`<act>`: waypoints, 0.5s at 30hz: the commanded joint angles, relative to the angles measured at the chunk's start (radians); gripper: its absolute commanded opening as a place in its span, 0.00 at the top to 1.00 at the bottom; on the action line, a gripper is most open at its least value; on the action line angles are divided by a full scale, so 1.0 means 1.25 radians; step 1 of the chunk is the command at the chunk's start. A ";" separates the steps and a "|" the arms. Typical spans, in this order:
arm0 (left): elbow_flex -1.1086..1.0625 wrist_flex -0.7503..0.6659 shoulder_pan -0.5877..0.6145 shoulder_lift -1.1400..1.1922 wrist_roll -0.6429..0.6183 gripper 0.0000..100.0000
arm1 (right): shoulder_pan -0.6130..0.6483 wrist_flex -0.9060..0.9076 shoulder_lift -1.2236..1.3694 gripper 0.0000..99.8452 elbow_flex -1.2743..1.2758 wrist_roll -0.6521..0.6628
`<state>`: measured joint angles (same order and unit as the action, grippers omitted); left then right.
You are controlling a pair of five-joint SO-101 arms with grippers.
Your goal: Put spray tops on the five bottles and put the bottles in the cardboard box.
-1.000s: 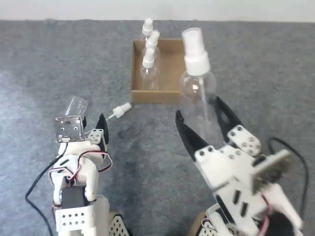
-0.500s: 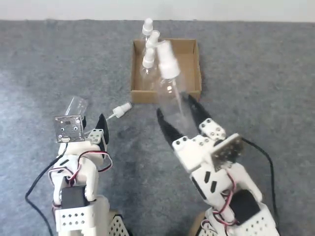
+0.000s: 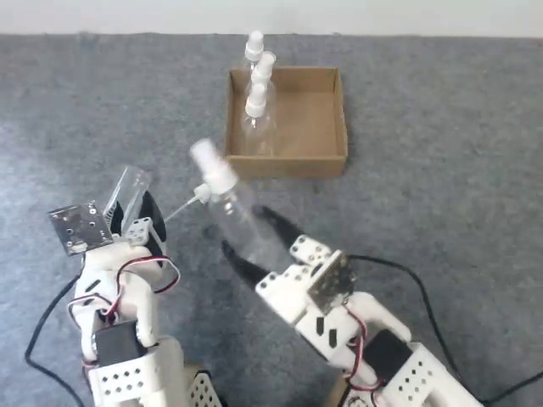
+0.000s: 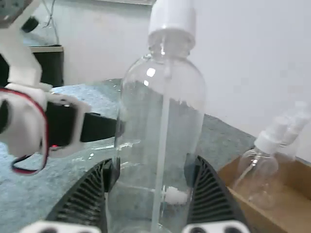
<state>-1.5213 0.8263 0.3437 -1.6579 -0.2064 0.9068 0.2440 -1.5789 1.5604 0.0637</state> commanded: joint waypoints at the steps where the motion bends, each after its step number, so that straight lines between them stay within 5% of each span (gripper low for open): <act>1: 0.068 -0.001 0.005 -0.010 -0.031 0.84 | 0.045 -0.020 -0.023 0.99 -0.009 0.020; 8: 0.100 -0.079 0.002 -0.010 -0.166 0.84 | 0.044 -0.021 -0.024 0.99 0.020 0.020; 15: 0.100 -0.184 -0.033 -0.010 -0.188 0.84 | 0.041 -0.018 -0.024 0.99 0.029 0.020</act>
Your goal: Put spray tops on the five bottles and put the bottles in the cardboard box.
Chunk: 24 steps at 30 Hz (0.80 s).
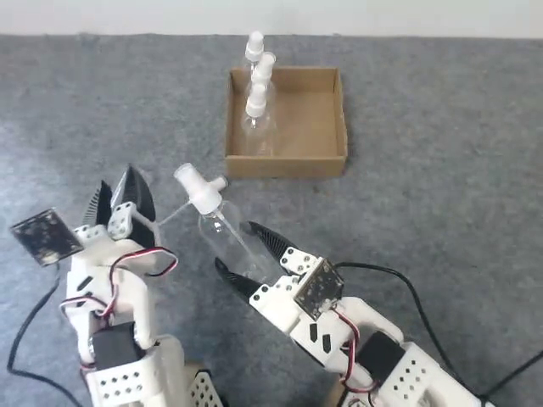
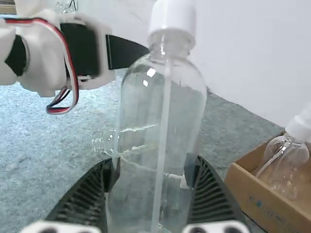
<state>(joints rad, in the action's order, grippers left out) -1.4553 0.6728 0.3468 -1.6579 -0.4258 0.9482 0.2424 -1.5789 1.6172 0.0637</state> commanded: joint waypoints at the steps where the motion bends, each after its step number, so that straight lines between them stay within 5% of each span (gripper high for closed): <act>1: 0.047 -0.068 -0.053 -0.010 -0.012 0.84 | 0.008 -0.017 -0.024 0.99 -0.016 0.020; 24: 0.093 0.007 -0.312 -0.010 0.080 0.84 | -0.035 -0.017 -0.015 0.99 0.011 0.080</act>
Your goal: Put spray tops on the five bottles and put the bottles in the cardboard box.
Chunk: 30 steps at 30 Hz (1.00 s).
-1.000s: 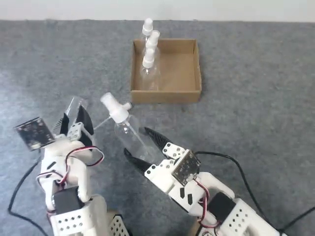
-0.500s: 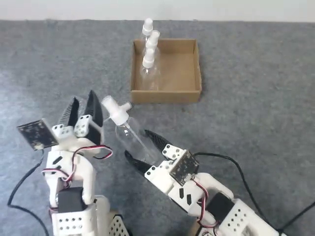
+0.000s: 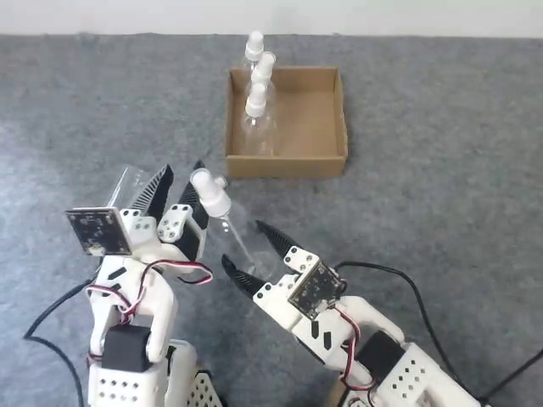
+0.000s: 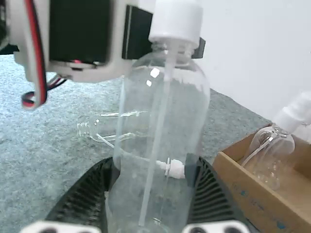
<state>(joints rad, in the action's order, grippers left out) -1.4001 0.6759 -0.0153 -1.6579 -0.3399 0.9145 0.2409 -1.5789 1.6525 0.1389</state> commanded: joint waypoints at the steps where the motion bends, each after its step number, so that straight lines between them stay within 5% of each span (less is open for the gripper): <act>1: 0.048 0.005 -0.026 -0.010 0.011 0.84 | -0.008 -0.015 -0.015 0.99 -0.017 0.020; 15: 0.093 0.141 -0.125 -0.010 0.058 0.84 | -0.037 -0.019 -0.015 0.99 -0.006 0.021; 30: 0.066 0.126 -0.125 -0.010 0.060 0.84 | -0.052 -0.021 -0.014 0.99 -0.005 0.014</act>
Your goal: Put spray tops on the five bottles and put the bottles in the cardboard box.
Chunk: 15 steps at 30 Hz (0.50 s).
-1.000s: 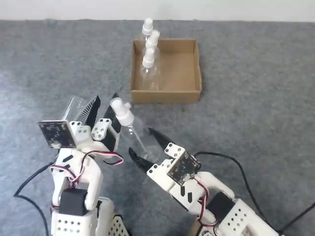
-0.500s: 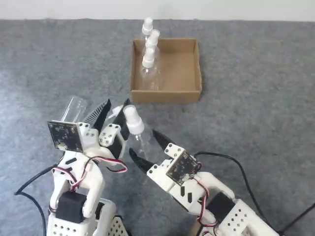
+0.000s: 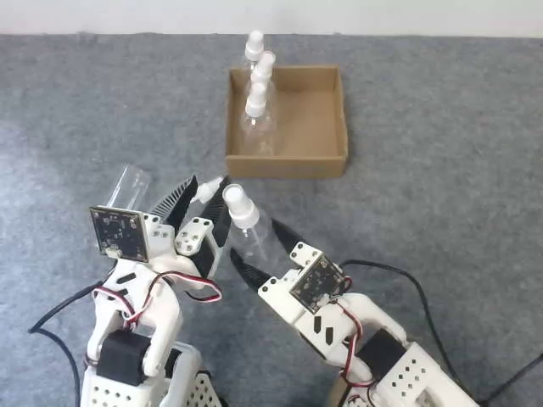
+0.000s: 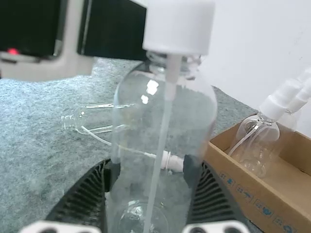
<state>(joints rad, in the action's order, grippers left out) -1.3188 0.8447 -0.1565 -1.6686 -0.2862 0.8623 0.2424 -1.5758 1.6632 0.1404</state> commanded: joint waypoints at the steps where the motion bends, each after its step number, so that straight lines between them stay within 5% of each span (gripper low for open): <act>1: -0.012 -0.018 -0.012 -0.001 0.017 0.84 | -0.010 -0.023 -0.017 0.99 -0.014 0.012; 15: -0.058 -0.063 -0.014 -0.001 0.043 0.84 | -0.010 0.014 0.159 0.99 -0.125 -0.005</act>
<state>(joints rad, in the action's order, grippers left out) -1.4016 0.7848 -0.1565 -1.6594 -0.2417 0.8516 0.2746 -1.4883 1.6111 0.1389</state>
